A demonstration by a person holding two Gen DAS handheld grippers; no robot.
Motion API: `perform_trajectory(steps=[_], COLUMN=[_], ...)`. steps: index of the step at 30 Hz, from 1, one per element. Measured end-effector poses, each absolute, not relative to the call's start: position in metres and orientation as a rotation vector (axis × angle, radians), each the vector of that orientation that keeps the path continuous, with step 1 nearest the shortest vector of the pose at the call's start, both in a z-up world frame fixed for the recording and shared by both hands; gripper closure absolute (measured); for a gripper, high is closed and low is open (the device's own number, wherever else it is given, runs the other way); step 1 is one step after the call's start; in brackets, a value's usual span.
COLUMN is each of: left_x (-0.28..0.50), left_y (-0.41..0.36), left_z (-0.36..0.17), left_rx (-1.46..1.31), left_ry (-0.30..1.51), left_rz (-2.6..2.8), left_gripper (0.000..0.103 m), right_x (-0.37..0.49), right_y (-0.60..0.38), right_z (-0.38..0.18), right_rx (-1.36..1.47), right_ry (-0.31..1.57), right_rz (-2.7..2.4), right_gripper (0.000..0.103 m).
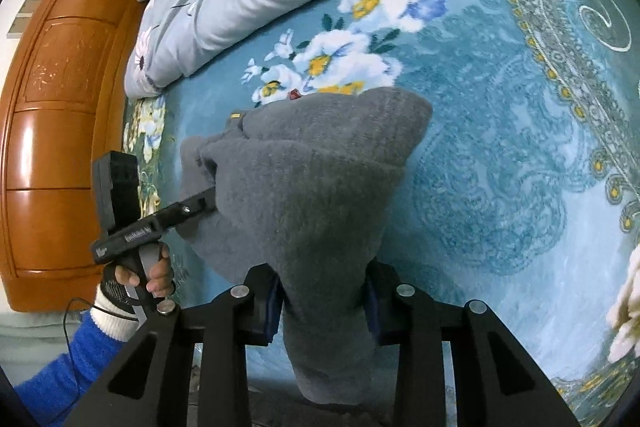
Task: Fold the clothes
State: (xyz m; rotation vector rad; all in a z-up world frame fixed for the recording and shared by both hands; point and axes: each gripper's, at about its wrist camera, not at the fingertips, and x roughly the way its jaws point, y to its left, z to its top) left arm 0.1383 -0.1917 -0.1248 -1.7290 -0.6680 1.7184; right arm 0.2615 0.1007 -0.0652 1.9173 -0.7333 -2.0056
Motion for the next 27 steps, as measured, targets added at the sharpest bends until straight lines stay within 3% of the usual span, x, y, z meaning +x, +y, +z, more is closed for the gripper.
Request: perform_trajectory(steps=[1, 2, 5, 7, 15, 20, 27], left_x=[0.139, 0.141, 0.150, 0.154, 0.155, 0.141, 0.143], left_y=[-0.193, -0.191, -0.179, -0.174, -0.167, -0.121, 0.010], left_z=[-0.126, -0.126, -0.118, -0.111, -0.062, 0.023, 0.170], left_rx=[-1.727, -1.725, -1.704, -1.691, -1.613, -1.452, -1.149], left_ry=[-0.699, -0.688, -0.583, -0.551, -0.485, -0.385, -0.243], left_rz=[1.700, 1.688, 1.744, 1.780, 1.808, 1.810, 1.661], left_gripper=[0.032, 0.058, 0.072, 0.076, 0.080, 0.080, 0.079], right_x=[0.261, 0.260, 0.259, 0.259, 0.258, 0.270, 0.335], right_y=[0.101, 0.100, 0.099, 0.099, 0.093, 0.121, 0.232], right_z=[-0.066, -0.066, -0.067, -0.066, -0.040, 0.015, 0.149], right_rx=[1.925, 1.930, 1.945, 1.946, 1.903, 1.711, 1.423], right_ry=[-0.736, -0.741, -0.760, -0.765, -0.699, -0.773, -0.848], right_rz=[-2.007, -2.008, -2.018, -2.027, -2.073, -2.182, -2.450], right_gripper=[0.068, 0.068, 0.068, 0.068, 0.070, 0.071, 0.071])
